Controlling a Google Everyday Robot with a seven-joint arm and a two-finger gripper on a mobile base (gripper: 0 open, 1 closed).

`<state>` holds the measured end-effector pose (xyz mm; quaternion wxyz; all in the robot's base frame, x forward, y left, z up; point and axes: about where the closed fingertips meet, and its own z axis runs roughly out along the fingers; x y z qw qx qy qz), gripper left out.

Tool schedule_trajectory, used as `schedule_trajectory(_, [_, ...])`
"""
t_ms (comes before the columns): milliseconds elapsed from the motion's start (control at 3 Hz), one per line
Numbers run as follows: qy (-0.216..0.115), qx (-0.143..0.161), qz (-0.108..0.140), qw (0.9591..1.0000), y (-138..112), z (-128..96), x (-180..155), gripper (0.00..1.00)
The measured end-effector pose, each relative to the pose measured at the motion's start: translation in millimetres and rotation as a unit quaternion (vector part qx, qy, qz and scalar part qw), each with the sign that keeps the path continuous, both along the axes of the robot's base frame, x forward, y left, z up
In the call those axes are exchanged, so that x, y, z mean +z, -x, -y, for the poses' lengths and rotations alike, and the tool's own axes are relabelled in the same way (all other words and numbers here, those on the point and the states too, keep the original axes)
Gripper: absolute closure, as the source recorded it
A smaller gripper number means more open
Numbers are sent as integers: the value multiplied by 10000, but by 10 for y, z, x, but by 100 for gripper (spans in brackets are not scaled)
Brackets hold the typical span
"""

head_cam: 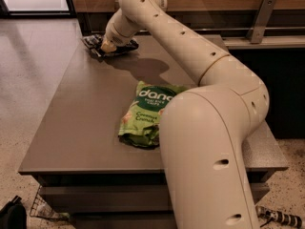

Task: Pick blue chip bag

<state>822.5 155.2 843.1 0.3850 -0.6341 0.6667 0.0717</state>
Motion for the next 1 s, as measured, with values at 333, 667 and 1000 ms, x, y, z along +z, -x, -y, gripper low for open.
schedule_trajectory(333, [-74, 89, -47, 9999, 54, 6, 95, 100])
schedule_trajectory(667, [-111, 242, -33, 9996, 185, 73, 359, 100])
schedule_trajectory(1000, [19, 270, 41, 9996, 372, 215, 713, 100])
